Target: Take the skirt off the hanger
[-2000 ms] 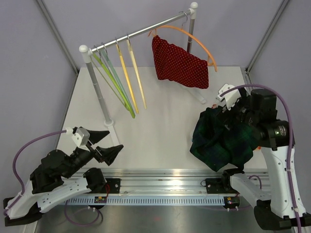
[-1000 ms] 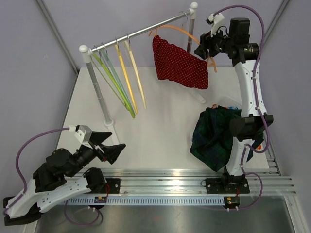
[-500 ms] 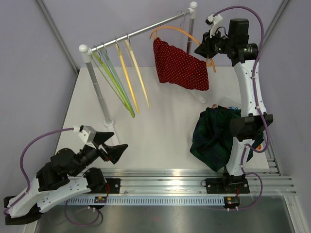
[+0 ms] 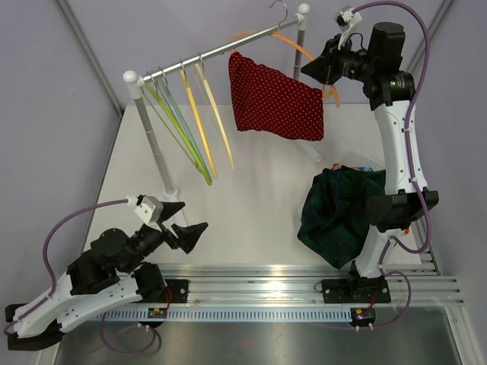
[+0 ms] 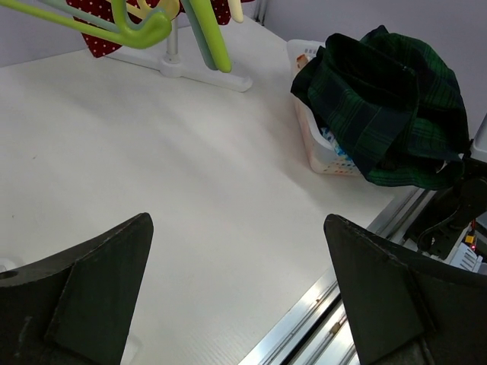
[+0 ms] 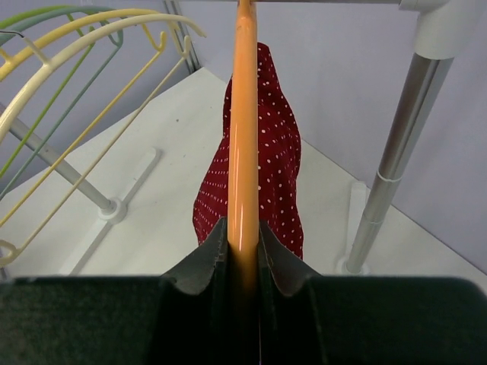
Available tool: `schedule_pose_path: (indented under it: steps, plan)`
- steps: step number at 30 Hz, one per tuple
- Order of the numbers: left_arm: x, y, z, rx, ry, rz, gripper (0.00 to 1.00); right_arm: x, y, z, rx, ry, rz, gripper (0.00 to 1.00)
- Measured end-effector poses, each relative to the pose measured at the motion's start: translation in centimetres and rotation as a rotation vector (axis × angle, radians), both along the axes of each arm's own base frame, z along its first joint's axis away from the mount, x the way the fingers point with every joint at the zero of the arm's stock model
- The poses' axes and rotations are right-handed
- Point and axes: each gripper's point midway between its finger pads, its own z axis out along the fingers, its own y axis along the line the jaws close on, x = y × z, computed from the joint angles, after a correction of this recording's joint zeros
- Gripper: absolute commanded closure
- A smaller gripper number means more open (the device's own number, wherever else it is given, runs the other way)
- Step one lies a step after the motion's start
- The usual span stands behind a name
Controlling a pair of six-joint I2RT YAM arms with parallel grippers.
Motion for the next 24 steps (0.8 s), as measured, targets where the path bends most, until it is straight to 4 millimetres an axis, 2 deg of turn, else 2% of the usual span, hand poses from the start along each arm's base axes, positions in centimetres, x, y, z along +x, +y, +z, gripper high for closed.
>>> schedule_pose_path:
  steps: [3, 6, 13, 16, 20, 24]
  plan:
    - [0.4, -0.9, 0.0, 0.026, -0.009, -0.009, 0.01, -0.3, 0.3, -0.2, 0.019, 0.018, 0.014, 1.0]
    - [1.0, -2.3, -0.4, 0.07, -0.014, -0.024, 0.01, -1.5, 0.3, -1.0, 0.024, 0.038, 0.021, 1.0]
    - [3.2, -6.5, -3.0, 0.196, -0.044, -0.053, 0.01, -7.9, -0.5, -2.8, 0.012, 0.07, 0.023, 1.0]
    - [4.0, -7.8, -3.9, 0.209, -0.075, -0.057, 0.01, -10.1, -0.6, -3.1, 0.011, 0.062, 0.03, 1.0]
    - [4.8, -9.1, -4.4, 0.197, -0.114, -0.056, 0.01, -11.1, -0.5, -3.7, 0.015, 0.051, 0.05, 1.0]
    - [5.4, -10.2, -3.4, 0.155, -0.146, -0.05, 0.01, -11.1, -0.3, -4.7, 0.018, 0.067, 0.066, 1.0]
